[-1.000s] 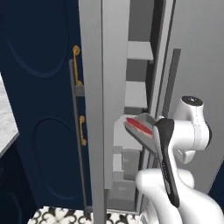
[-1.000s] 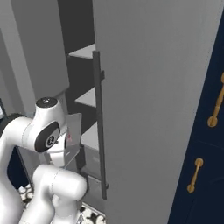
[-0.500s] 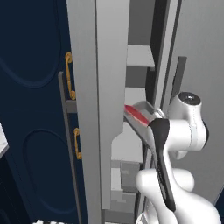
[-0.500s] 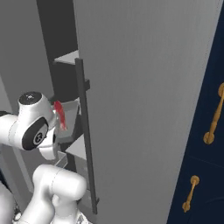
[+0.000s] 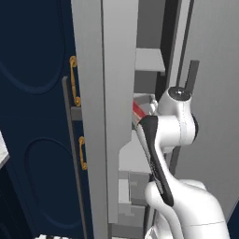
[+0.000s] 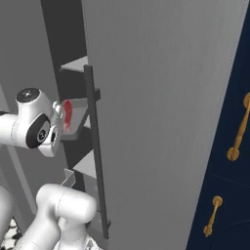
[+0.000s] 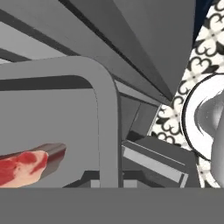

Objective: Take the meat container that has the steak and place it on the second highest rack of the freezer. Then take the vegetable container that has the corn and bell pepper and place it on the highest rack of the freezer.

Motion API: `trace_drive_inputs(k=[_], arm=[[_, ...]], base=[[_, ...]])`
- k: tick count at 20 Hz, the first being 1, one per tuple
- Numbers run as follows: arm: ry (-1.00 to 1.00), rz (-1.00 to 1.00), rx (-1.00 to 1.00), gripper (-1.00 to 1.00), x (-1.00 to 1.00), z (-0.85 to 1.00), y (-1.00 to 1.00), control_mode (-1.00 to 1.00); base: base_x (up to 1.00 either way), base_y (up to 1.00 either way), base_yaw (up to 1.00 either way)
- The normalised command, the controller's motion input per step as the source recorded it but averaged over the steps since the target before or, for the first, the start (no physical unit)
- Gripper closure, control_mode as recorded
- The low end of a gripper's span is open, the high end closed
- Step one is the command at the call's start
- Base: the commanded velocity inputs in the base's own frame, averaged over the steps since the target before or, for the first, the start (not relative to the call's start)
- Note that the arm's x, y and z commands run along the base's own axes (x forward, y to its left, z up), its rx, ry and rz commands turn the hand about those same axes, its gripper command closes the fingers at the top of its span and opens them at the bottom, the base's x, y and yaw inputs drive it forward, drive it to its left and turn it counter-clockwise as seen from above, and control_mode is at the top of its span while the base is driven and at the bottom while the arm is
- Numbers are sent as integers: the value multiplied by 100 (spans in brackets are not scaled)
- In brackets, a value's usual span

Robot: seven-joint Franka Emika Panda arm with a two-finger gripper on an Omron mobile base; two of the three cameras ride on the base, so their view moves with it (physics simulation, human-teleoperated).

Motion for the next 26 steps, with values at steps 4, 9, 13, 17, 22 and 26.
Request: trace_drive_inputs(k=[4, 9, 13, 17, 22, 26], arm=[[6, 3, 28, 100, 36, -38, 18, -100], [2, 0, 2, 100, 70, -42, 8, -100], [0, -17, -2, 100, 73, -11, -1, -100], [2, -14, 0, 100, 84, 0, 0, -100], [2, -1, 0, 100, 56, -25, -17, -100], [0, -2, 0, 100, 84, -2, -16, -100]], base=[[0, 0, 0], [0, 0, 0], [0, 0, 0], [0, 0, 0], [0, 0, 0], [0, 0, 0]])
